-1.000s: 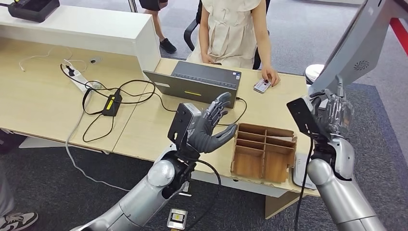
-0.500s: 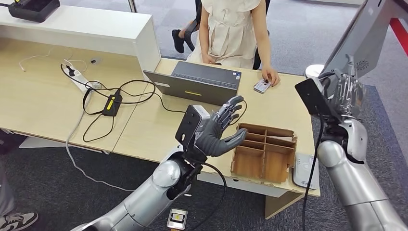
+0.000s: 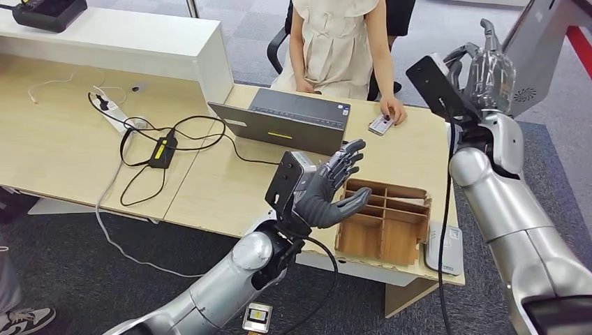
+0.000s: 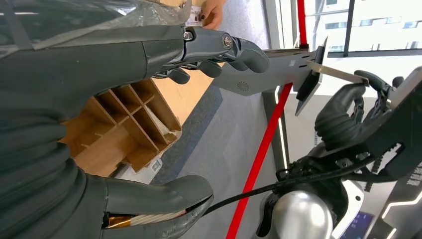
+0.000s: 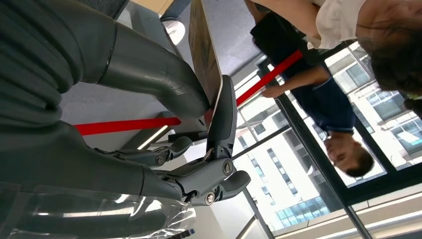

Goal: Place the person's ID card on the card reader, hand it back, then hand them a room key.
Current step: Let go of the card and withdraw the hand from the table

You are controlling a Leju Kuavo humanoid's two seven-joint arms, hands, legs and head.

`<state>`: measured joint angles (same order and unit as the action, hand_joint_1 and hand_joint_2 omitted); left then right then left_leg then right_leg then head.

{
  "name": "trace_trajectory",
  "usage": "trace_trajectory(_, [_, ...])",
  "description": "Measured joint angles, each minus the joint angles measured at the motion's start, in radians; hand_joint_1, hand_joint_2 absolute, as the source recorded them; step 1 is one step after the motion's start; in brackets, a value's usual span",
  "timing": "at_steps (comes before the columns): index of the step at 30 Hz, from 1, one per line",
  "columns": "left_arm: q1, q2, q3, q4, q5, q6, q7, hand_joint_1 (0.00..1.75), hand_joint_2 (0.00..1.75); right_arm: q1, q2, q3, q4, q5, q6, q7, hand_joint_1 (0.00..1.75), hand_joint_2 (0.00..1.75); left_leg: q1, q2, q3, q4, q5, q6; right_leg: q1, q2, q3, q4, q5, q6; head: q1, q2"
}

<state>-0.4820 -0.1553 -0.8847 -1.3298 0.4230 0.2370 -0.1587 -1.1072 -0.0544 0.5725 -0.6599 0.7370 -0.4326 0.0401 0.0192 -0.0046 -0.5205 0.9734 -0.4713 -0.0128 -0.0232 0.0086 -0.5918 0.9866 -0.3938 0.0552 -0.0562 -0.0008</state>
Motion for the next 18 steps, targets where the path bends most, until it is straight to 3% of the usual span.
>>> trace_trajectory(18, [0.002,0.003,-0.004,0.013,0.001,0.038,-0.008,0.0,1.75,-0.025,0.141,0.042,0.162,-0.029,0.024,0.0,1.75,1.75,0.0,0.0,0.0,0.0,0.0,0.0,0.0,0.0,0.0,0.0,0.0,0.0,0.0,0.0])
